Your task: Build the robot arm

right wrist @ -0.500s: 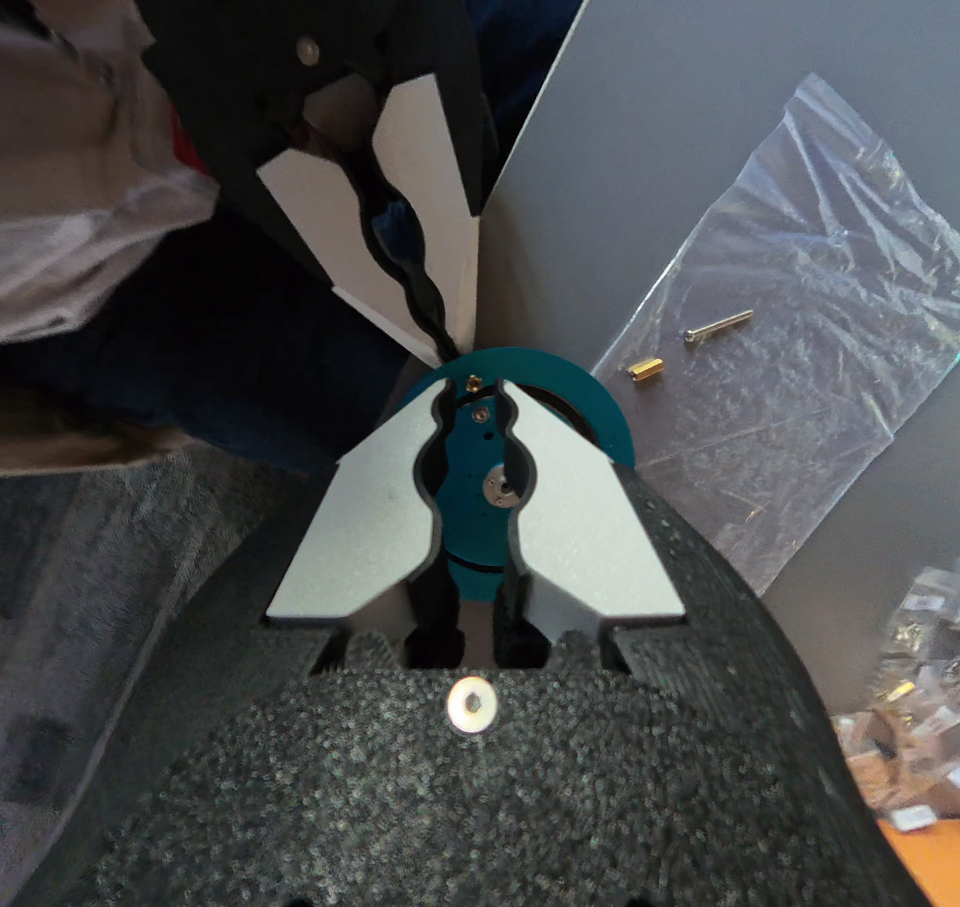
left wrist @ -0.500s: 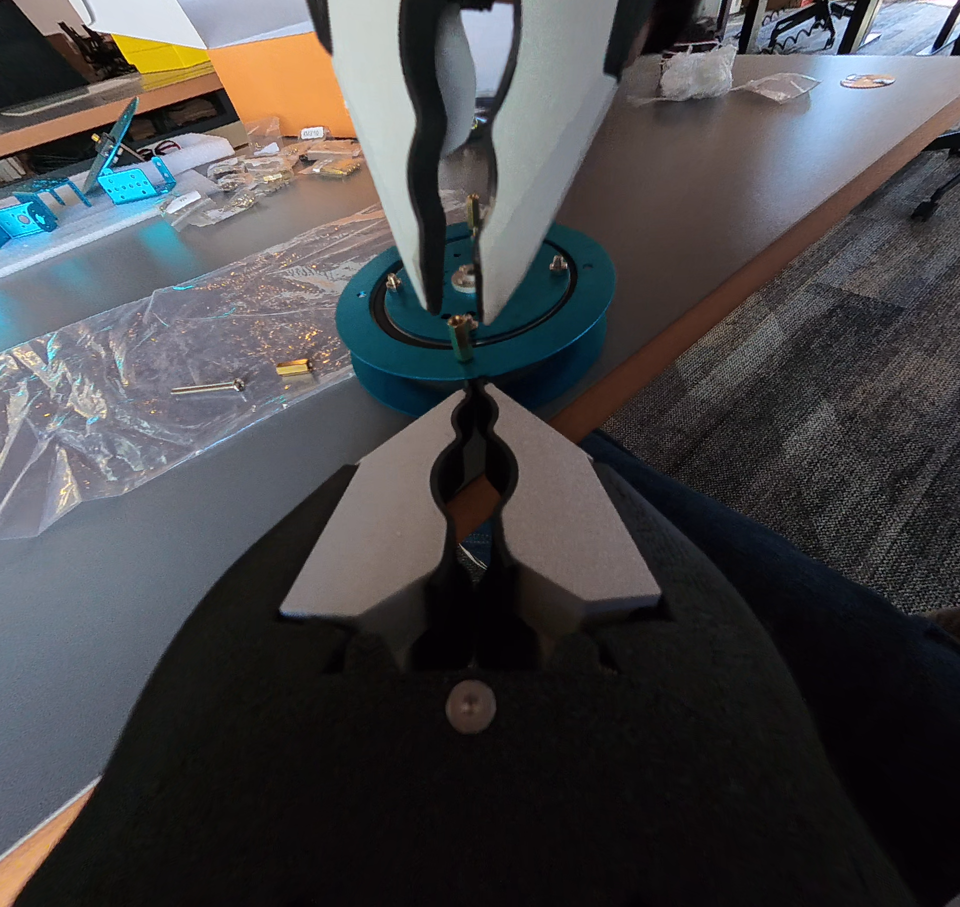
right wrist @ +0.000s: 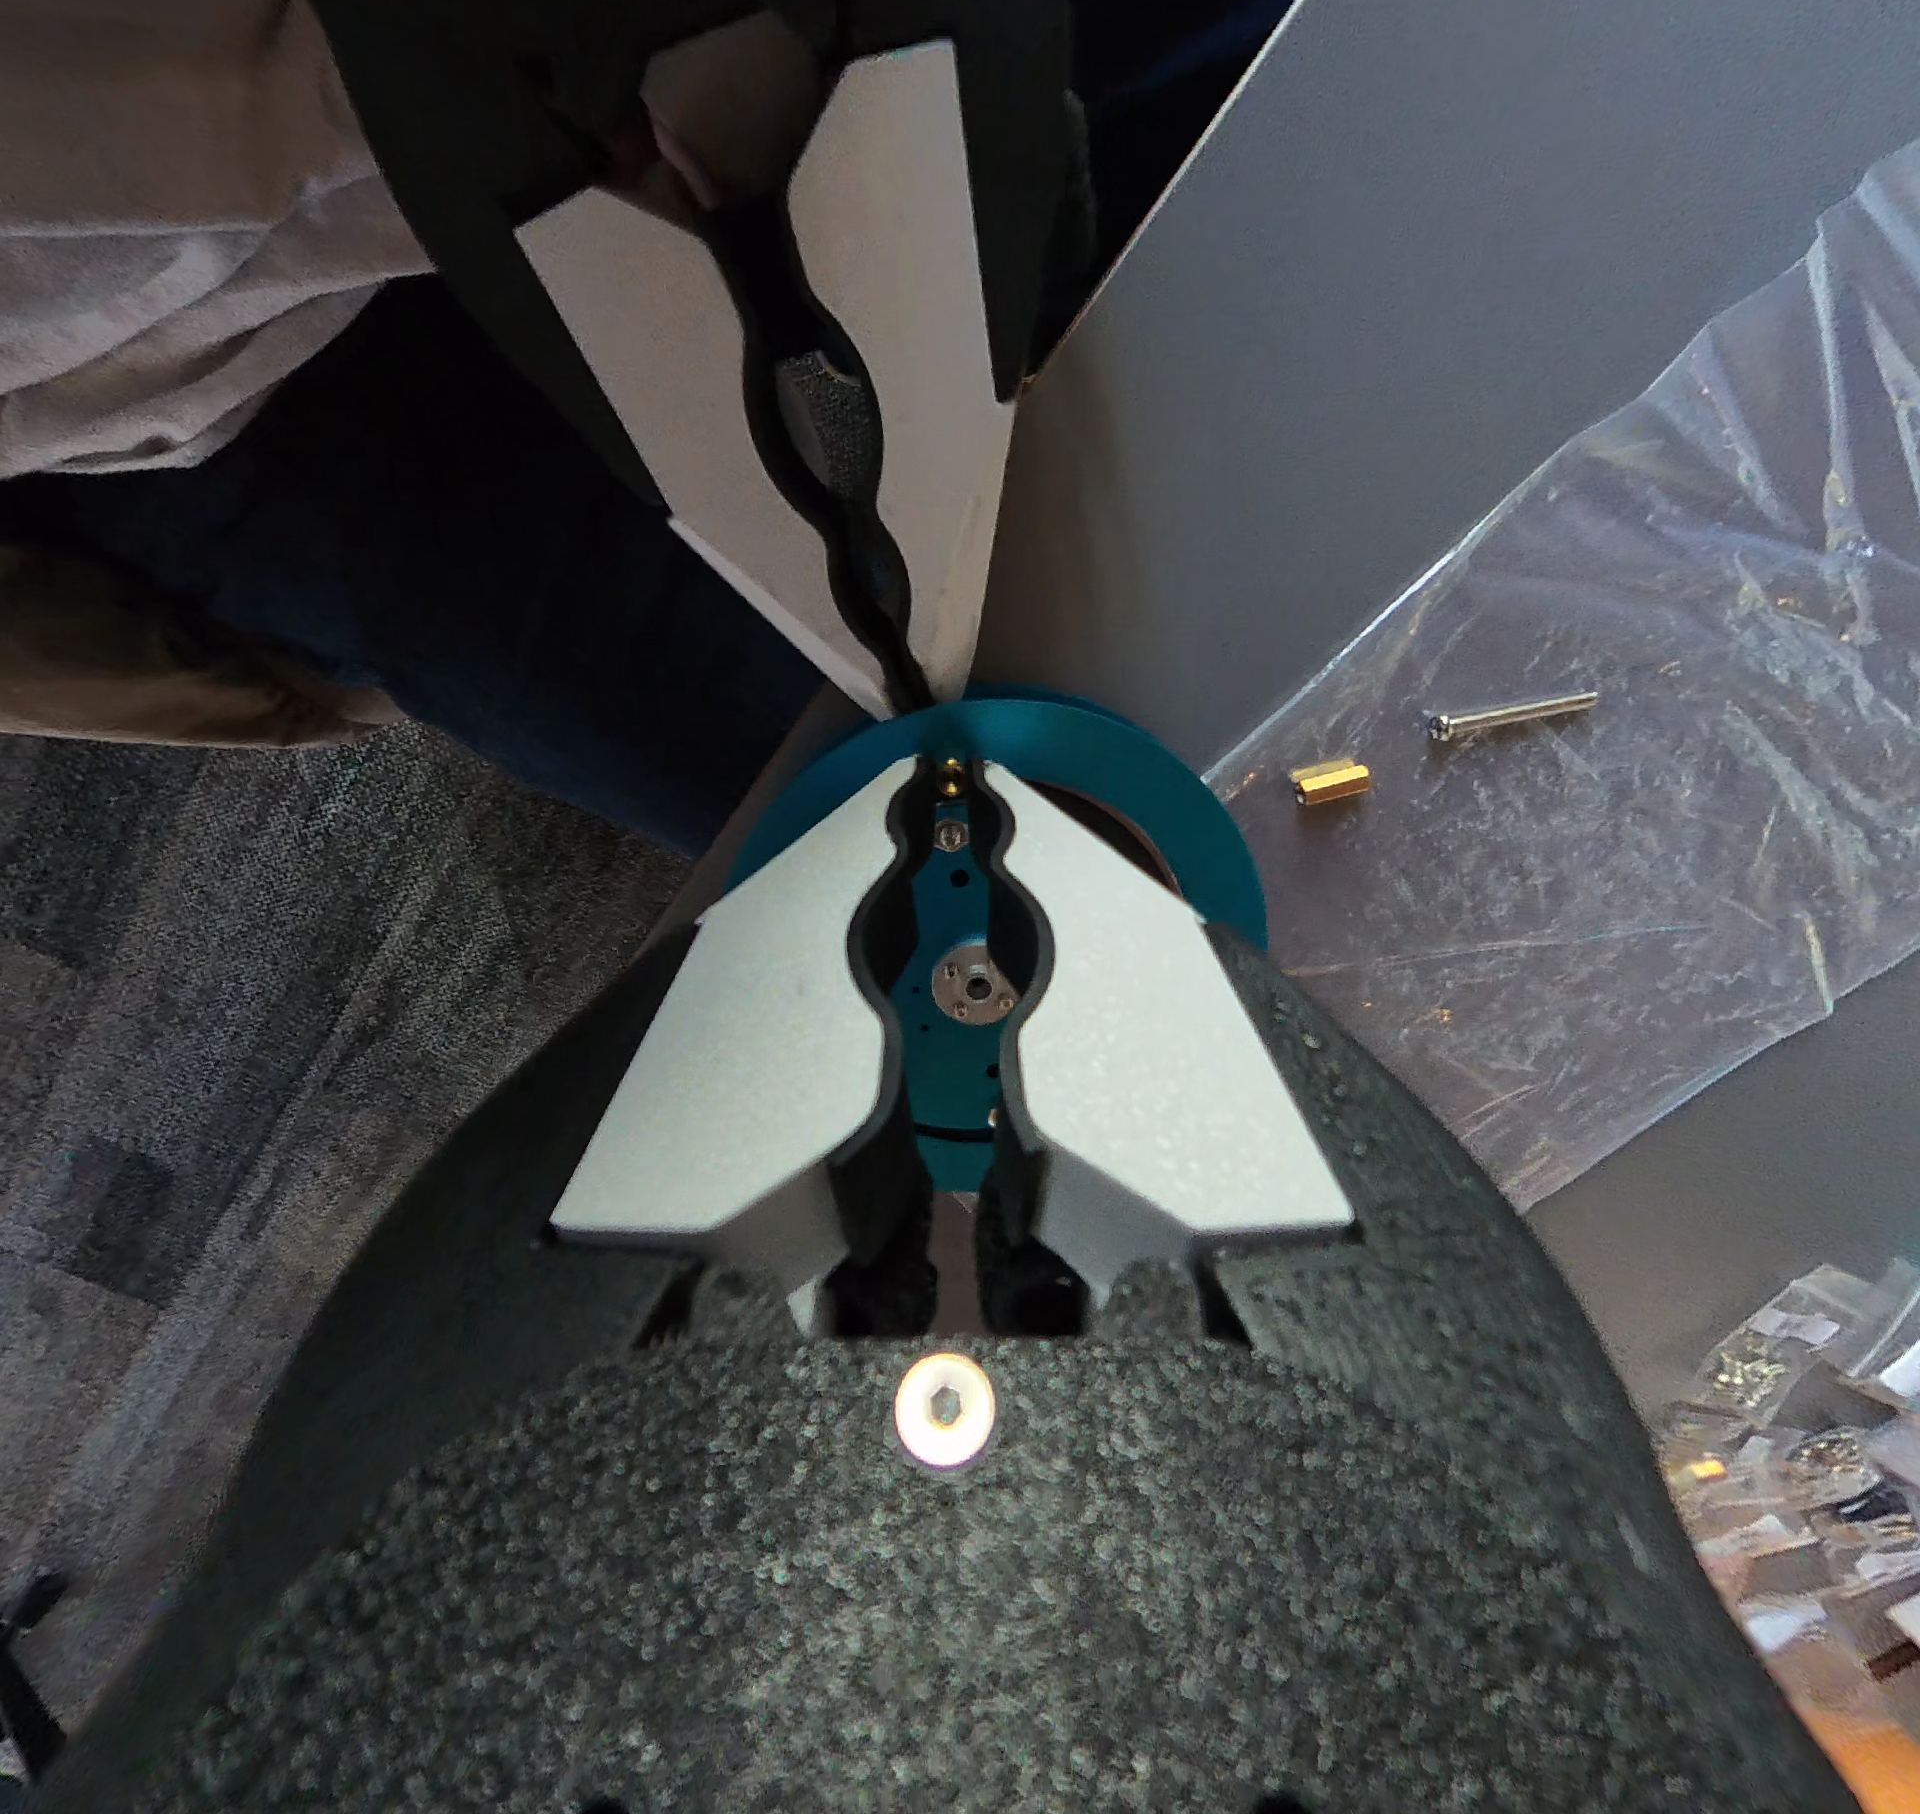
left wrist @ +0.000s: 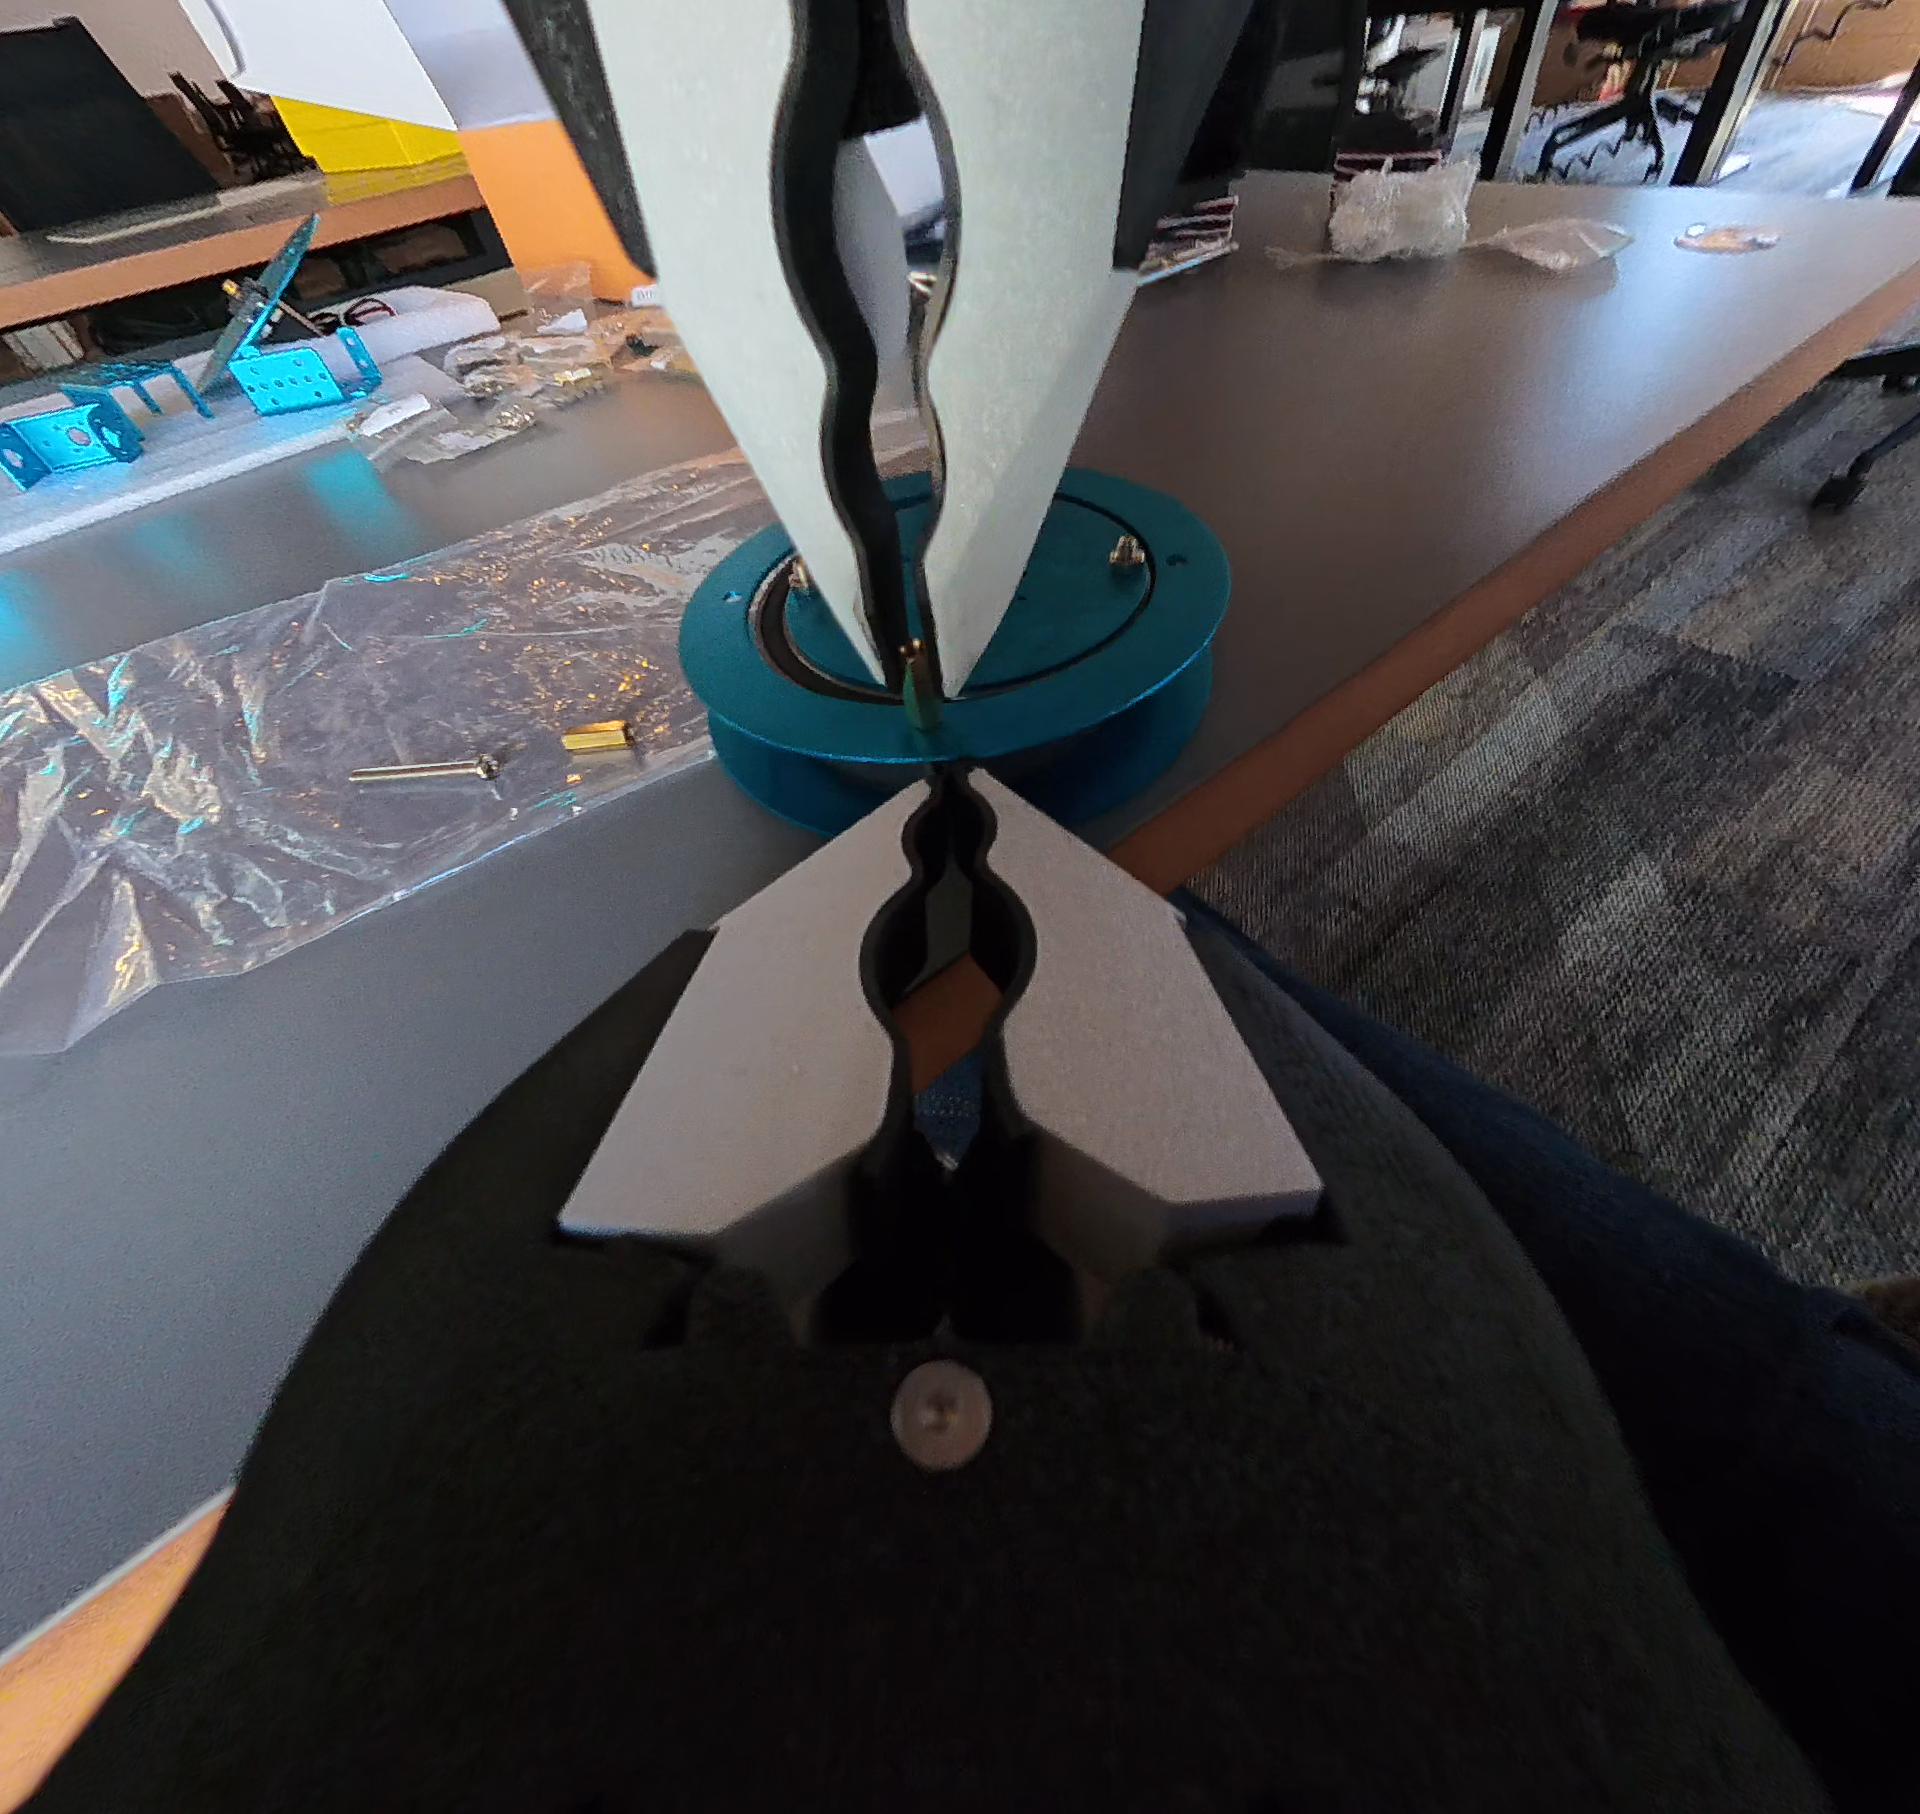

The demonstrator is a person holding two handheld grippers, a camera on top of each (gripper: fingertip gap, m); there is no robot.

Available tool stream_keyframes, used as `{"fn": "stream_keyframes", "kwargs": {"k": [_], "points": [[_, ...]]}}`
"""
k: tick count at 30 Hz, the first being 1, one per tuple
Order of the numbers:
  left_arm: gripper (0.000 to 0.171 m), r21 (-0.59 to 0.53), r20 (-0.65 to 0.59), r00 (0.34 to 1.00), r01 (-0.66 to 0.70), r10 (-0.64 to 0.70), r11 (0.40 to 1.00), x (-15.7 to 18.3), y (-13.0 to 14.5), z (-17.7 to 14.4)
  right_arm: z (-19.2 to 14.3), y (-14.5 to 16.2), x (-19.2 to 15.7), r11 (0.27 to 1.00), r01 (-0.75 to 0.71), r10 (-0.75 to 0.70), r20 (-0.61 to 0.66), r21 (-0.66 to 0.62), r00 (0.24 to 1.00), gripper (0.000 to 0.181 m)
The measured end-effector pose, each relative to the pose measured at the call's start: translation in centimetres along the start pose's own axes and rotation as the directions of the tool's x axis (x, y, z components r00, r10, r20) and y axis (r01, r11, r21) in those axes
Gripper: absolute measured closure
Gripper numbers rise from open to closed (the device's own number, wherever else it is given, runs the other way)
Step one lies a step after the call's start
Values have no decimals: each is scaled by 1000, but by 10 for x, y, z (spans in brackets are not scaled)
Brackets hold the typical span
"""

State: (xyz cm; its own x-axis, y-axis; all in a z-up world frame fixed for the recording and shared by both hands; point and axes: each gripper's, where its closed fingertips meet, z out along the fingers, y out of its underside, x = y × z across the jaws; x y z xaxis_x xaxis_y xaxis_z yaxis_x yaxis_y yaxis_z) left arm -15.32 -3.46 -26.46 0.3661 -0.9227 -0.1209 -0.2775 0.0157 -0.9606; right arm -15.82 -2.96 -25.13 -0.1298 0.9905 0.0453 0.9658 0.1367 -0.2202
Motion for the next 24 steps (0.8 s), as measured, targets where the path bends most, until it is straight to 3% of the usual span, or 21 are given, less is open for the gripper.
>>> {"fn": "stream_keyframes", "kwargs": {"k": [2, 6, 17, 24], "points": [[171, 36, 12, 1000, 17, -18, 999, -1, -2, -2, 0, 1, 0, 1000, -20, 20, 0, 7, 1000, 177], [153, 60, 18, 998, 59, -60, 996, -1, -3, -7, 0, 1, 0, 999, -40, 40, 1, 8, 999, 177], [160, -3, -38, 999, 13, -13, 1000, -1, -3, 1, 0, 2, 1, 999, -52, 52, 25, -1, 998, 177], [150, -43, -54, 998, 42, -45, 998, -1, -4, -6, 0, 2, 0, 997, -71, 71, 30, 16, 997, 177]]}}
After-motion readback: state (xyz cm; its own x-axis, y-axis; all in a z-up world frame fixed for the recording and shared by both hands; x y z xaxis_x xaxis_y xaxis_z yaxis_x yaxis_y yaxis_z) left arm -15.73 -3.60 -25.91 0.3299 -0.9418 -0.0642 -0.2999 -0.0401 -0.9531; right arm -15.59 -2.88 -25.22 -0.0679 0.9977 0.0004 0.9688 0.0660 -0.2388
